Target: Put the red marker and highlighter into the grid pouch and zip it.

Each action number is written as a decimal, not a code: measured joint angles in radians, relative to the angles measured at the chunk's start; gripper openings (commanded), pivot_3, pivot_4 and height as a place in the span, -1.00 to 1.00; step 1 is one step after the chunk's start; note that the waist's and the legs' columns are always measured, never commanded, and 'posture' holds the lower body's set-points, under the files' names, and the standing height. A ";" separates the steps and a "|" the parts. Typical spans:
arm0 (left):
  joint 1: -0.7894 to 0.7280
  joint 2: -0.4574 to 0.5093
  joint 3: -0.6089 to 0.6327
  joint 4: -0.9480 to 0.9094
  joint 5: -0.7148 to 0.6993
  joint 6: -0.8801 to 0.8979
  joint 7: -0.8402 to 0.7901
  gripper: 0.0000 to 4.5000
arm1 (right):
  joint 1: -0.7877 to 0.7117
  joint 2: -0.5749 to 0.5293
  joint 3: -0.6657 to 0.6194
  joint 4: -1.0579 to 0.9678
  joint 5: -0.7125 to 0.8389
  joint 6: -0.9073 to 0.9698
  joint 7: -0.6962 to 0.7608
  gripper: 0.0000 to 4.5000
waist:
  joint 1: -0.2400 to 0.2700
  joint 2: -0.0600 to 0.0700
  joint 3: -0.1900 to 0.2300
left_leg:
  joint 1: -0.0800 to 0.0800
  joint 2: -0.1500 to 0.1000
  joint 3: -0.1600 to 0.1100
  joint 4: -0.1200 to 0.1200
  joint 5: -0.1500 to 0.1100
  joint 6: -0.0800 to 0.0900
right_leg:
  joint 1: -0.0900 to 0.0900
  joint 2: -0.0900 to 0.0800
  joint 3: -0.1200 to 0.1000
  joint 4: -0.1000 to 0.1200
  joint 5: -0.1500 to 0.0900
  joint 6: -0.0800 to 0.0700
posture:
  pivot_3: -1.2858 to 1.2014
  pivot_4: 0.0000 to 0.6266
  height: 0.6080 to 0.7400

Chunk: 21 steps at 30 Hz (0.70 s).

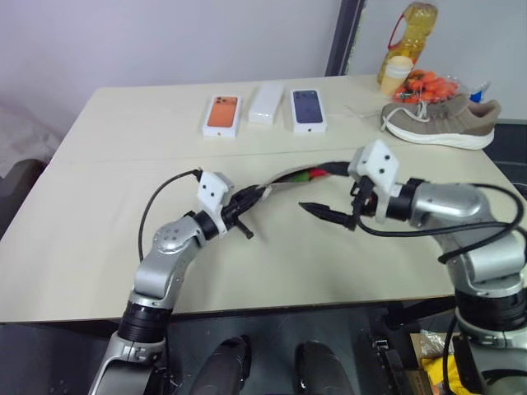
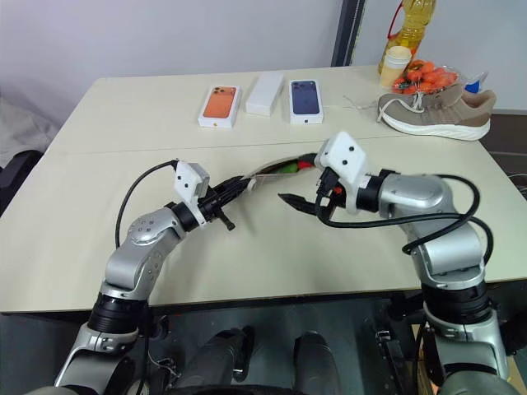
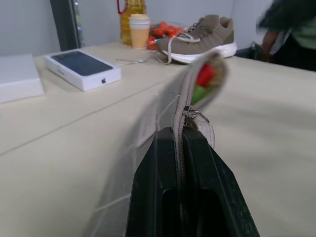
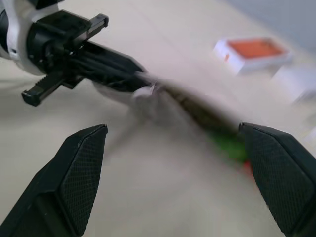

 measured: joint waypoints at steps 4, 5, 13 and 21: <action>-0.048 -0.038 0.002 0.029 -0.023 0.035 0.006 -1.00 | 0.016 0.146 0.061 0.019 0.001 0.068 -0.146 0.97 | -0.001 0.000 0.000 | 0.000 0.000 0.000 0.000 0.000 0.000 | 0.000 0.000 0.000 0.000 0.000 0.000 | 0.03 -0.52 1.00; -0.050 -0.048 0.005 0.031 -0.033 0.044 0.009 -1.00 | 0.015 0.174 0.065 0.027 0.001 0.078 -0.177 0.97 | 0.000 0.000 0.000 | 0.000 0.000 0.000 0.000 0.000 0.000 | 0.000 0.000 0.000 0.000 0.000 0.000 | 0.03 -0.52 1.00; -0.046 -0.060 0.010 0.029 -0.073 0.089 0.010 -1.00 | -0.017 0.236 0.112 0.106 -0.010 0.077 -0.309 0.16 | 0.000 0.000 0.000 | 0.000 0.000 0.000 0.000 0.000 0.000 | 0.000 0.001 0.000 0.000 0.000 0.000 | 0.03 -0.52 1.00; -0.039 -0.059 0.011 0.013 -0.078 0.092 0.017 -1.00 | -0.027 0.238 0.119 0.117 0.001 0.076 -0.330 -0.99 | -0.001 0.000 0.000 | 0.000 0.000 0.000 0.000 0.000 0.000 | 0.000 0.001 0.000 0.000 0.000 0.000 | 0.03 -0.52 1.00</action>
